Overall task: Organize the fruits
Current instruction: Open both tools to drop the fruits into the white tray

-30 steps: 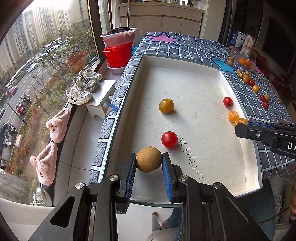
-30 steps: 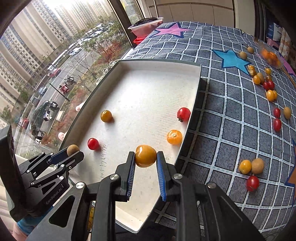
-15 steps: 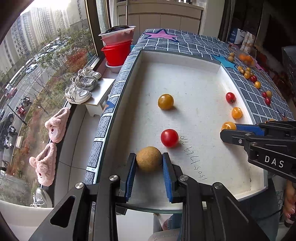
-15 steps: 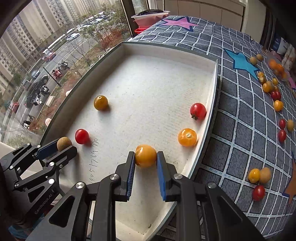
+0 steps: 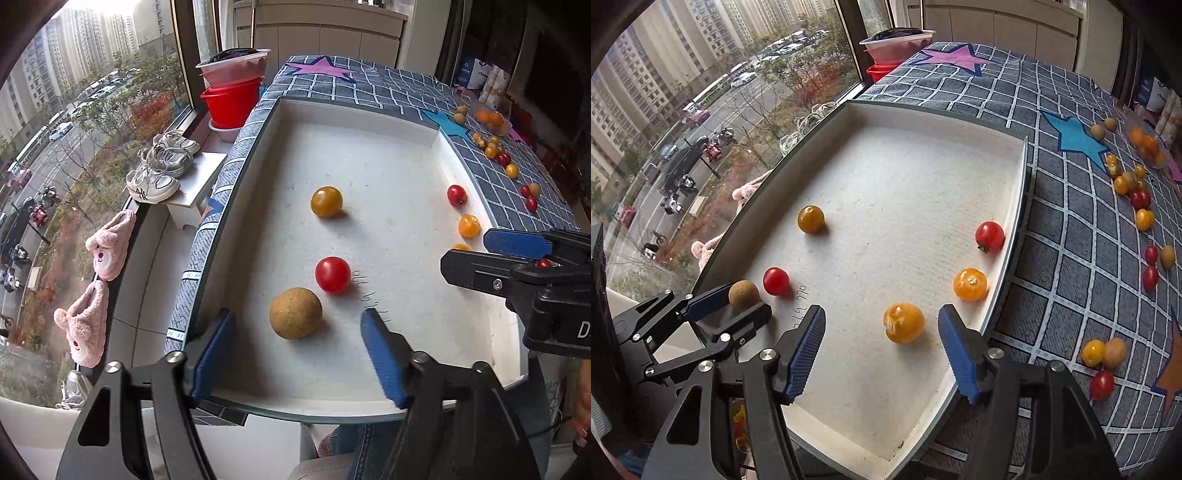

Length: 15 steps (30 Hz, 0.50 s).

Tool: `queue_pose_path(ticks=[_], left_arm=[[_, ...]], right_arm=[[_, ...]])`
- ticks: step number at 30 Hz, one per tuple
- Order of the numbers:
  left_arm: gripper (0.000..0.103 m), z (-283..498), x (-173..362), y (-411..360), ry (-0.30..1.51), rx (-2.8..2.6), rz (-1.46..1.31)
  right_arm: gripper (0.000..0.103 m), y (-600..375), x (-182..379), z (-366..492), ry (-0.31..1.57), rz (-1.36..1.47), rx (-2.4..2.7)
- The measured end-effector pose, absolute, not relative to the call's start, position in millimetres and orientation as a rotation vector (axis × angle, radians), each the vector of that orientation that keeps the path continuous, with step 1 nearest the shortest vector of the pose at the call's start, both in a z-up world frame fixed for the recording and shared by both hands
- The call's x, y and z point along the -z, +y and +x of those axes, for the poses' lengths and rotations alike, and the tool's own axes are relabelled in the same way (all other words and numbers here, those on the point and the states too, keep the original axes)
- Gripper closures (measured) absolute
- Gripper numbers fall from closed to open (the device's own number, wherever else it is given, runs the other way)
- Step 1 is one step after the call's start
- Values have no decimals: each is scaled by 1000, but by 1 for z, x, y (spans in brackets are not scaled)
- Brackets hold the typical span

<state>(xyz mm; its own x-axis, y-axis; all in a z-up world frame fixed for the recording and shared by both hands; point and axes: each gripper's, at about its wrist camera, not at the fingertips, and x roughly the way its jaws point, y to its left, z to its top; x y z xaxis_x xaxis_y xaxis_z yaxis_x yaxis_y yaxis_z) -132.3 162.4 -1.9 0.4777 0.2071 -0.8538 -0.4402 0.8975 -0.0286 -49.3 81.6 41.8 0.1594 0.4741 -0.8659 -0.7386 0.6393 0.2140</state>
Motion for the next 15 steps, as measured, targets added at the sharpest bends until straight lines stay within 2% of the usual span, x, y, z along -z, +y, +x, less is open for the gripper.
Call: queue_pose_path(ticks=[3, 15], left_arm=[[19, -132, -3, 158, 983, -409, -242], [19, -120, -20, 146, 988, -421, -226]], right_arm=[[24, 71, -52, -45, 1095, -246, -890], [22, 18, -64, -17, 1077, -134, -821]])
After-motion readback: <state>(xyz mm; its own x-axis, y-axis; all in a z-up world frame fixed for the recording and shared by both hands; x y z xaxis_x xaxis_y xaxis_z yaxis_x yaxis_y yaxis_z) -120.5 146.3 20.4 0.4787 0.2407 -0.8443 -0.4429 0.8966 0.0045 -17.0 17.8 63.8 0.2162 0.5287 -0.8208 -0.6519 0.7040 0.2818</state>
